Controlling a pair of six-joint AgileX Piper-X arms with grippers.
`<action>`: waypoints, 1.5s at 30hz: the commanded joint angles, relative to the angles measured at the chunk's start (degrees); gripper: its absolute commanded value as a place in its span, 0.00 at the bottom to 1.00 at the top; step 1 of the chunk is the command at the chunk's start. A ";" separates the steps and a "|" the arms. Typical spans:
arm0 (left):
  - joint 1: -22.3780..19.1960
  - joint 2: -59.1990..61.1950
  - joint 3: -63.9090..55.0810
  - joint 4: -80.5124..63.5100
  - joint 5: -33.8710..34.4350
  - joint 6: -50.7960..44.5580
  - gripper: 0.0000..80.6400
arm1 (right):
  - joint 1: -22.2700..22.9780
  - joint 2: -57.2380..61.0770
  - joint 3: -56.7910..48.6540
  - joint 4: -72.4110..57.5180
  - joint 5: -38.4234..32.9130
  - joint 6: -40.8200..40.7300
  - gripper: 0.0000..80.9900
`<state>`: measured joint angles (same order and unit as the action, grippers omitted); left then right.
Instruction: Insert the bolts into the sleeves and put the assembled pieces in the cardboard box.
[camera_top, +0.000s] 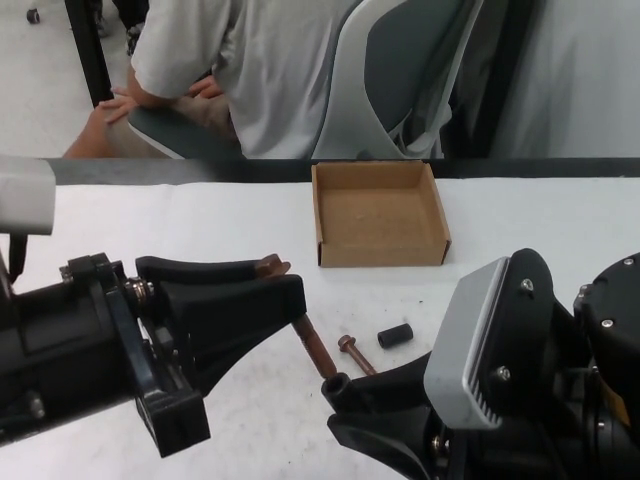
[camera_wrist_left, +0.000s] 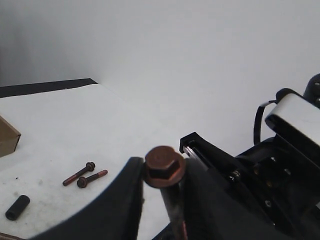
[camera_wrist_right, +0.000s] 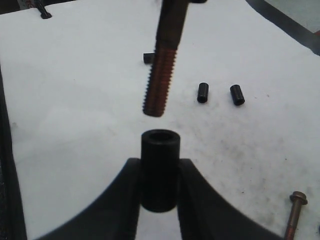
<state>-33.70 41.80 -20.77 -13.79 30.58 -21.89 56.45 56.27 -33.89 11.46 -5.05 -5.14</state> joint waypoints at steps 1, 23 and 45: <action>-0.24 0.10 -0.09 -0.45 0.63 -0.39 0.01 | 0.02 -0.01 -0.90 -1.49 0.06 0.09 0.00; -0.24 0.10 -0.09 1.10 0.63 0.45 0.01 | 0.02 -0.01 -0.90 -5.33 -0.23 2.63 0.00; -0.24 0.10 -0.09 1.10 -0.48 1.99 0.01 | 0.02 -0.01 -0.90 -8.42 -1.68 3.95 0.00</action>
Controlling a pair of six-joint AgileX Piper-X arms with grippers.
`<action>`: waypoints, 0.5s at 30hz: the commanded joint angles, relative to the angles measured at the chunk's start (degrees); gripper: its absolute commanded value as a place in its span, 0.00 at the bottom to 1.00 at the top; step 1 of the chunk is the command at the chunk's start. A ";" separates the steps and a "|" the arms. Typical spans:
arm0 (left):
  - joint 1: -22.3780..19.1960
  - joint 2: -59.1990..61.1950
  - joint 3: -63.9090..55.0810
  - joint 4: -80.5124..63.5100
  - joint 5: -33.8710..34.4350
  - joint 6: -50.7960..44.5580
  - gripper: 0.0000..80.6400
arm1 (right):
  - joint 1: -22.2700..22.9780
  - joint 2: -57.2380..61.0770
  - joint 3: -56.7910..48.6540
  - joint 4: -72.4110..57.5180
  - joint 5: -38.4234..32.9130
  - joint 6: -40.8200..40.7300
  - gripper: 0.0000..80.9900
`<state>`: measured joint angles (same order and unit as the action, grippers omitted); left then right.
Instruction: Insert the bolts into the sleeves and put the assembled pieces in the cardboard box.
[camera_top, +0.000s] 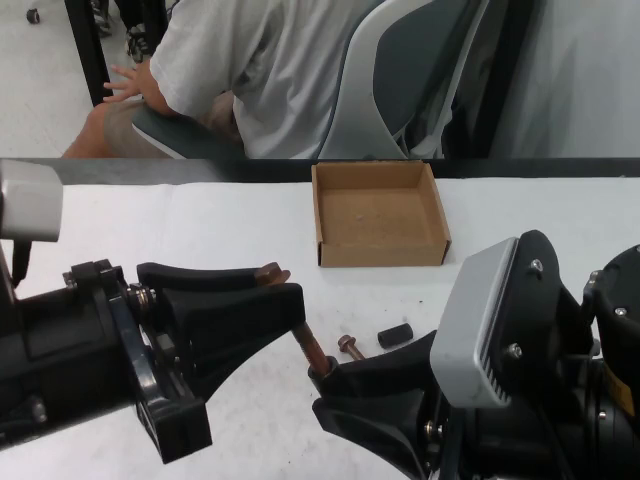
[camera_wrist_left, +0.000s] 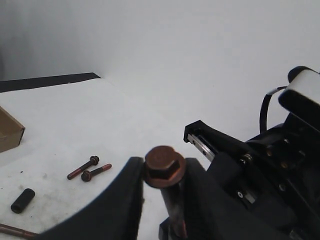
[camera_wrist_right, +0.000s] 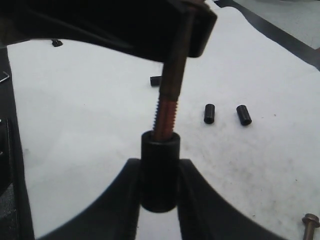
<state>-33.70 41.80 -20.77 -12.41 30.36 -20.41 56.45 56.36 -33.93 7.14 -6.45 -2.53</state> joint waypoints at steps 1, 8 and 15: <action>-0.24 0.10 -0.09 -0.29 -0.26 1.11 0.01 | 0.02 -0.11 -0.85 -5.38 -0.24 2.53 0.00; -0.24 0.10 -0.09 -3.08 -0.26 2.83 0.01 | 0.02 -0.11 -0.85 -10.29 2.50 5.19 0.00; -0.24 0.10 -0.09 -4.53 0.02 2.83 0.01 | 0.02 -0.11 -0.85 -12.33 2.77 5.18 0.00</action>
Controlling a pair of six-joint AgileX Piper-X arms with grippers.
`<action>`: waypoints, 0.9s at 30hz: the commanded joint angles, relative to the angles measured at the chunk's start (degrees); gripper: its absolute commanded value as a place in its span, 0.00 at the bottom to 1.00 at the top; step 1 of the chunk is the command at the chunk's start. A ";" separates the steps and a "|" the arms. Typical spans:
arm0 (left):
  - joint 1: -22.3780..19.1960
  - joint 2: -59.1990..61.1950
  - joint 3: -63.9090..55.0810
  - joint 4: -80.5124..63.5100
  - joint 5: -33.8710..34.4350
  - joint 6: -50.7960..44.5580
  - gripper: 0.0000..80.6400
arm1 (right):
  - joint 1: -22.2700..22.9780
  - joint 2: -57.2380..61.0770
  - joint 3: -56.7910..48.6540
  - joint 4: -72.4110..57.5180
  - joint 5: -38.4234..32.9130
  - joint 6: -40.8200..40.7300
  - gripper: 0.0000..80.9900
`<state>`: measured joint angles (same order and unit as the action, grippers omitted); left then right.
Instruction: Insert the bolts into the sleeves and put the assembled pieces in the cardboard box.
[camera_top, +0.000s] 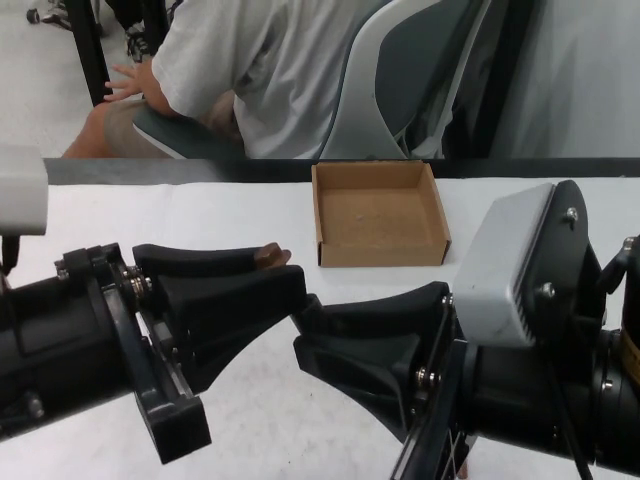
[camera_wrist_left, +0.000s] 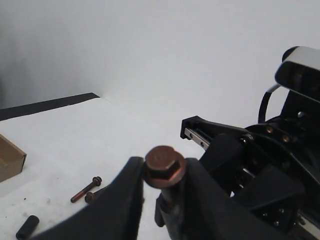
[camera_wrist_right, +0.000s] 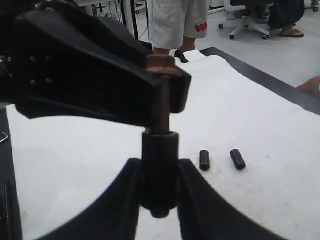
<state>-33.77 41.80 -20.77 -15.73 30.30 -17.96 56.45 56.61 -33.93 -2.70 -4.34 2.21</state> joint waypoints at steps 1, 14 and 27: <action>-0.17 0.10 -0.09 -1.21 0.40 0.38 0.01 | 0.02 -0.36 -0.85 -2.84 0.66 0.44 0.00; -0.17 0.10 -0.09 0.03 0.57 -2.35 0.54 | 0.02 -0.36 -0.85 -3.60 0.66 1.86 0.00; -0.05 0.10 -0.09 4.25 -13.55 4.50 0.57 | -0.12 -0.36 -0.92 -5.74 4.66 1.82 0.00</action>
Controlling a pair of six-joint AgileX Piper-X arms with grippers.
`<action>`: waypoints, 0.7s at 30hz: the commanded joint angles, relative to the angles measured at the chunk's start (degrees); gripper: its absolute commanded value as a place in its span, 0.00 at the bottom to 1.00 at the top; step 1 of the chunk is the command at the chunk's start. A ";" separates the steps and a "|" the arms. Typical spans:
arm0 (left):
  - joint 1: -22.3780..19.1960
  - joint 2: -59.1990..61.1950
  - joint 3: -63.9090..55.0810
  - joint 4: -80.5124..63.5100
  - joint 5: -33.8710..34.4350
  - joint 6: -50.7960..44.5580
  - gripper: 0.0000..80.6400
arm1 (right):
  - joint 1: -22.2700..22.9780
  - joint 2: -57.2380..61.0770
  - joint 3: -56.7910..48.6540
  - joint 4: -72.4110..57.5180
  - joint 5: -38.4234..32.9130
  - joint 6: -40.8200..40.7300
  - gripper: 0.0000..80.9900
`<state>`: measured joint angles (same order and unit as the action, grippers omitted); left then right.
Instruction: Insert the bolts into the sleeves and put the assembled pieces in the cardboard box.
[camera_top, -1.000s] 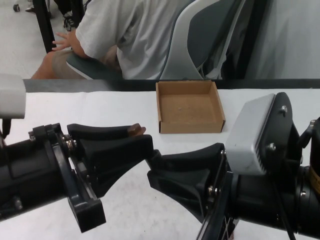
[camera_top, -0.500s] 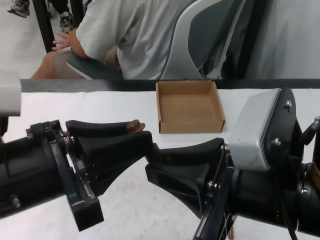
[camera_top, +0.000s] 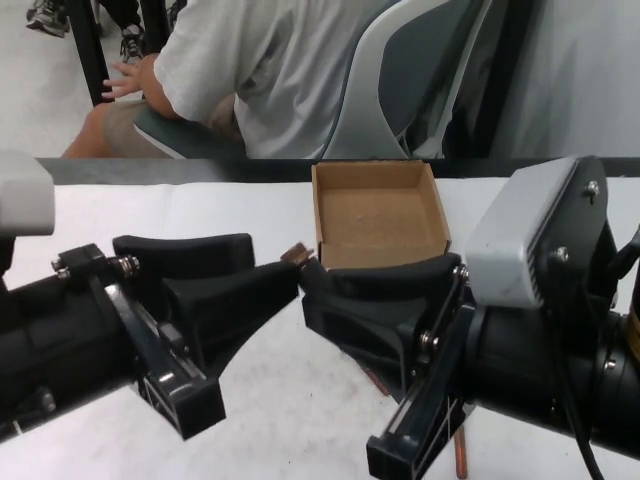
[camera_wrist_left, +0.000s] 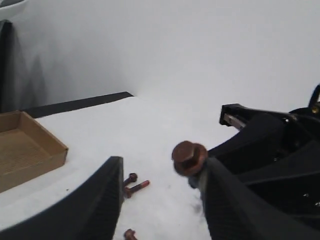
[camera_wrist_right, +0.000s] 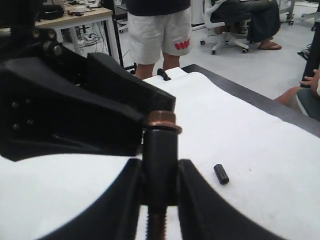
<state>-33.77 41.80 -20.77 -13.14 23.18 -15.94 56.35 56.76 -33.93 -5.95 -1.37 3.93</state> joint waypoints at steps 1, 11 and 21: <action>-0.05 0.10 -0.19 2.16 -7.47 2.71 0.57 | -0.01 -0.51 -0.92 -2.49 2.32 0.09 0.00; -0.05 0.10 -0.83 4.72 -11.17 2.23 0.52 | -3.90 -0.51 -0.92 2.32 2.83 0.31 0.00; -0.05 0.63 -7.69 24.88 -14.59 4.83 0.50 | -13.22 -0.11 -1.74 5.95 1.87 4.08 0.00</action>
<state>-33.77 41.94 -26.54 7.27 9.06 -11.74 45.99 56.76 -34.04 -2.04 1.13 7.10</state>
